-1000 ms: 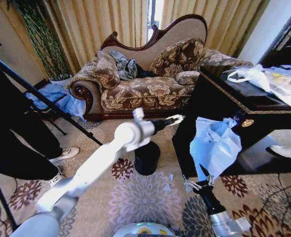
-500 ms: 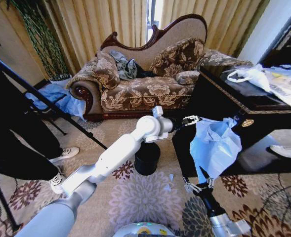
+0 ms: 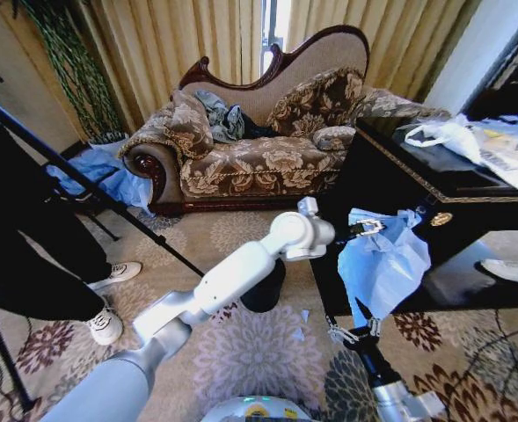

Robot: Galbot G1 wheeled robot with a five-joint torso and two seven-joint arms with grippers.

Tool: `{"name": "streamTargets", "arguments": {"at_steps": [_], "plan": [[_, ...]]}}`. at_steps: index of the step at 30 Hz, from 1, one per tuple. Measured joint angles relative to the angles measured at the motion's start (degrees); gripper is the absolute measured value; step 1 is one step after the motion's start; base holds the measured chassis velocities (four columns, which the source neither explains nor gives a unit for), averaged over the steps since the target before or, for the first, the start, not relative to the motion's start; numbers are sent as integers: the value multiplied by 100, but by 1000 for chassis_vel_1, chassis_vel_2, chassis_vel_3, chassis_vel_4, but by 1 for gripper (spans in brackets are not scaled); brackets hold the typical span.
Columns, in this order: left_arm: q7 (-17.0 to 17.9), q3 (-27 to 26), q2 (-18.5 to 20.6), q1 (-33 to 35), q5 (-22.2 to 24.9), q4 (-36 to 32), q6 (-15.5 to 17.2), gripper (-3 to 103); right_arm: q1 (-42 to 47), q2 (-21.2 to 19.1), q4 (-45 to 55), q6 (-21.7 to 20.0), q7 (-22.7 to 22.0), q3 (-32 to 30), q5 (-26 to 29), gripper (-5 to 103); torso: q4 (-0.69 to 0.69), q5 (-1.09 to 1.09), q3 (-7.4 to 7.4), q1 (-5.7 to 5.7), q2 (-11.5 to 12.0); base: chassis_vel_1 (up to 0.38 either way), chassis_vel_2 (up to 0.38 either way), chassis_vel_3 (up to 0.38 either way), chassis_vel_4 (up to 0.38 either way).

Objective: Place a garbage bag over the trash bin.

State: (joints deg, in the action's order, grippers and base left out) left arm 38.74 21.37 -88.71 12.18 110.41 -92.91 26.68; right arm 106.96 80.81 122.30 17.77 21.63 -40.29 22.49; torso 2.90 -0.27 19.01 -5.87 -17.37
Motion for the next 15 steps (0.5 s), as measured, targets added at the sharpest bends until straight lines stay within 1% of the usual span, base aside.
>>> {"name": "streamTargets", "arguments": {"at_steps": [2, 4, 6, 7, 10, 12, 13, 14, 15], "plan": [[27, 11, -86, -3, -7, 73, -6, 86, 11, -14, 8, 1, -6, -32, 35, 100, -1, -1, 0, 0, 0, 0, 0, 0, 0], [42, 15, -111, -3, -11, 94, -10, 86, 15, -20, 8, 5, -6, -51, 48, 100, -1, -1, 0, 0, 0, 0, 0, 0, 0], [70, 23, -174, -3, -52, 167, -32, 81, 29, -24, 5, 25, -6, -89, 84, 100, -1, 0, 0, 0, 0, 0, 0, 0, 0], [70, 23, -174, -3, -52, 167, -32, 81, 29, -24, 5, 25, -6, -89, 84, 100, -1, 0, 0, 0, 0, 0, 0, 0, 0], [100, 23, -277, 3, -123, 295, -57, 66, 44, -21, 5, 35, -3, -94, 101, 100, -1, -1, 0, 0, 0, 0, 0, 0, 0], [106, 20, -301, 11, -133, 322, -61, 66, 47, -20, 5, 37, -2, -94, 102, 100, -1, -1, 0, 0, 0, 0, 0, 0, 0], [109, 19, -330, 21, -152, 360, -66, 55, 51, -21, 5, 37, -2, -95, 105, 100, -1, -1, 0, 0, 0, 0, 0, 0, 0], [109, 19, -349, 31, -173, 401, -69, 50, 53, -23, 5, 37, -2, -97, 109, 100, 0, -1, 0, 0, 0, 0, 0, 0, 0], [109, 19, -349, 31, -173, 401, -69, 50, 53, -23, 5, 37, -2, -97, 109, 100, 0, -1, 0, 0, 0, 0, 0, 0, 0]]}}
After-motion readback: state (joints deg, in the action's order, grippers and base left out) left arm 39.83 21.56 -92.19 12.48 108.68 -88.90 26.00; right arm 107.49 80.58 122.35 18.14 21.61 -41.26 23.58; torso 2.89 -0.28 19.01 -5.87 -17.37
